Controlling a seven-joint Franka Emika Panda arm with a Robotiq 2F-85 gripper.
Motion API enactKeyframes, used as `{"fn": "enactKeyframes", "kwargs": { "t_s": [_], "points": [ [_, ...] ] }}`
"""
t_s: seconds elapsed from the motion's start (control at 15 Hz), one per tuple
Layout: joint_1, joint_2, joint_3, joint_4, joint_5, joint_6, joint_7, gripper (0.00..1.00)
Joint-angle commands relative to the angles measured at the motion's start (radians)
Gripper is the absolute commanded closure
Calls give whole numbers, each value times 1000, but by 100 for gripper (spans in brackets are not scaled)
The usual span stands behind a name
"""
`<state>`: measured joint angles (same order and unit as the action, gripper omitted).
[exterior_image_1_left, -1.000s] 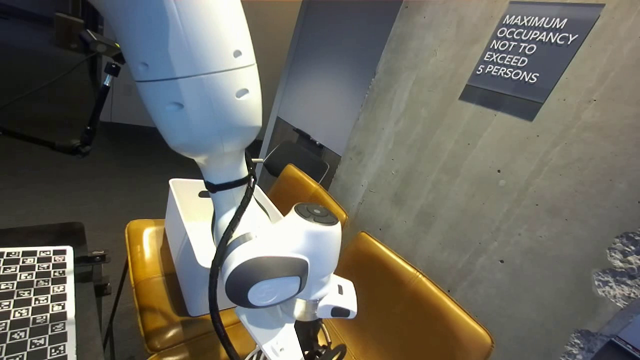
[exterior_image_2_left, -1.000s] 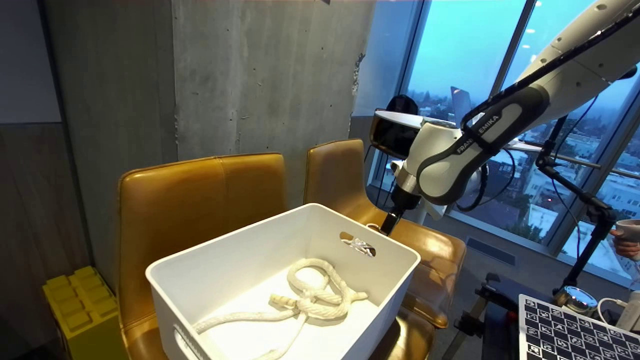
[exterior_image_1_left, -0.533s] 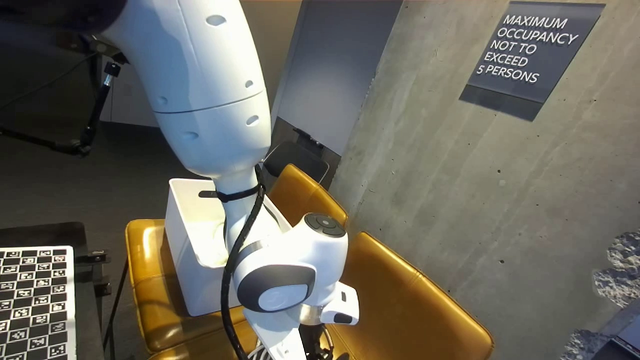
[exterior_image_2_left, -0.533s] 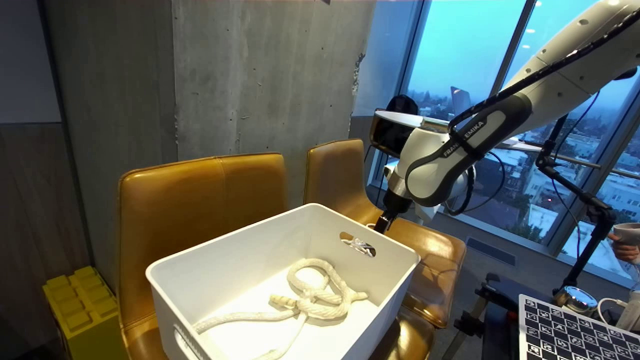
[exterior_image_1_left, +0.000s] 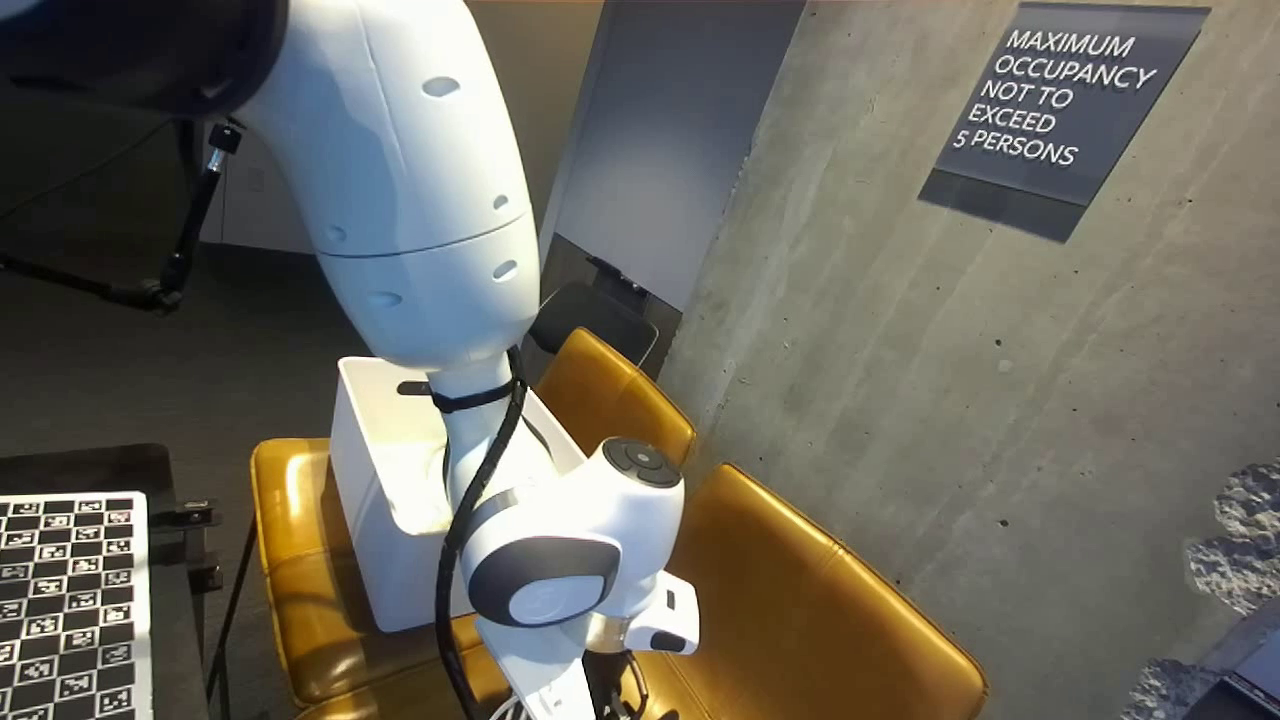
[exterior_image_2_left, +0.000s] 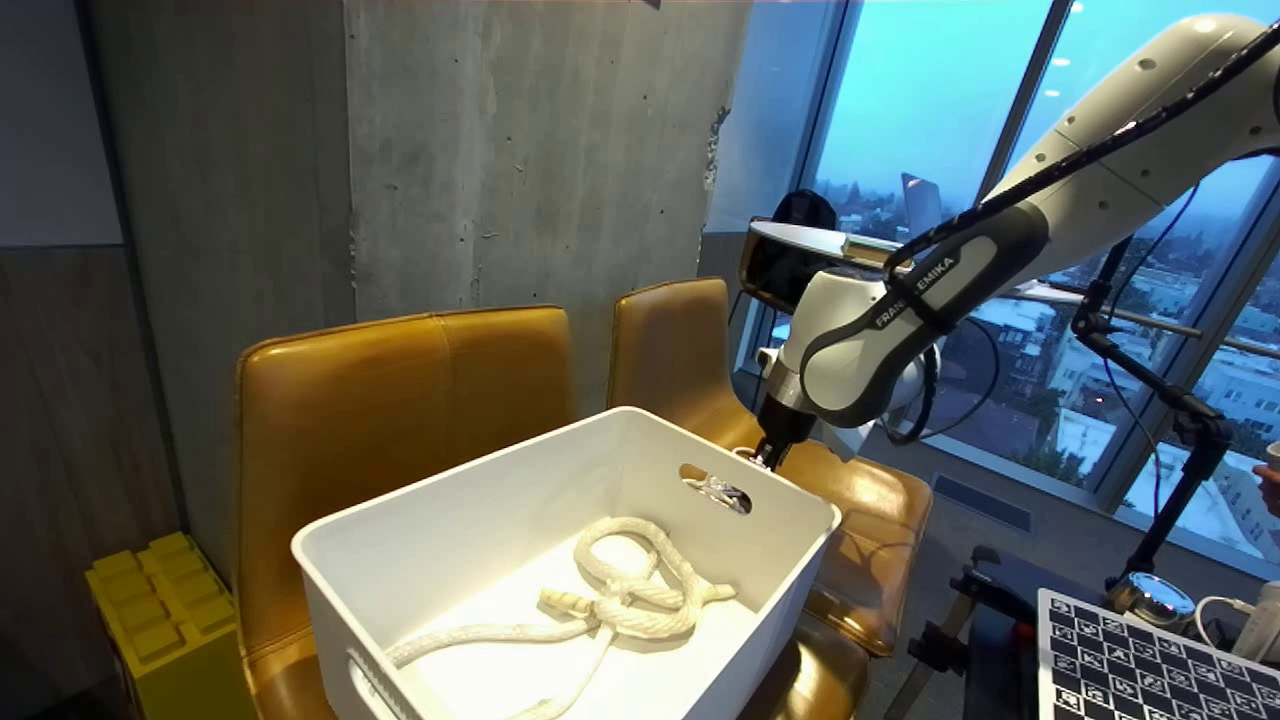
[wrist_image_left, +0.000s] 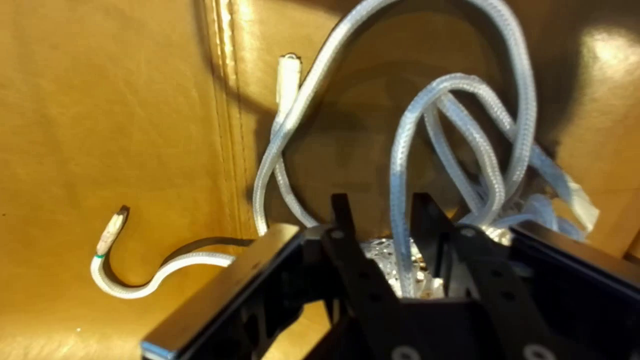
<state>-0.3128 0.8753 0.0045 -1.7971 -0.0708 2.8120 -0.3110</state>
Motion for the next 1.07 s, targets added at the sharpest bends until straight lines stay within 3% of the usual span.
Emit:
{"fn": "enactKeyframes", "kwargs": {
  "t_s": [0.0, 0.07, 0.13, 1.0],
  "points": [
    [31, -64, 2, -70, -5, -2, 11, 92],
    [45, -85, -1, -87, -10, -3, 15, 99],
    [61, -115, -3, -103, -14, -6, 19, 100],
    [305, -650, -3, -240, -70, -136, 118, 99]
  ]
}}
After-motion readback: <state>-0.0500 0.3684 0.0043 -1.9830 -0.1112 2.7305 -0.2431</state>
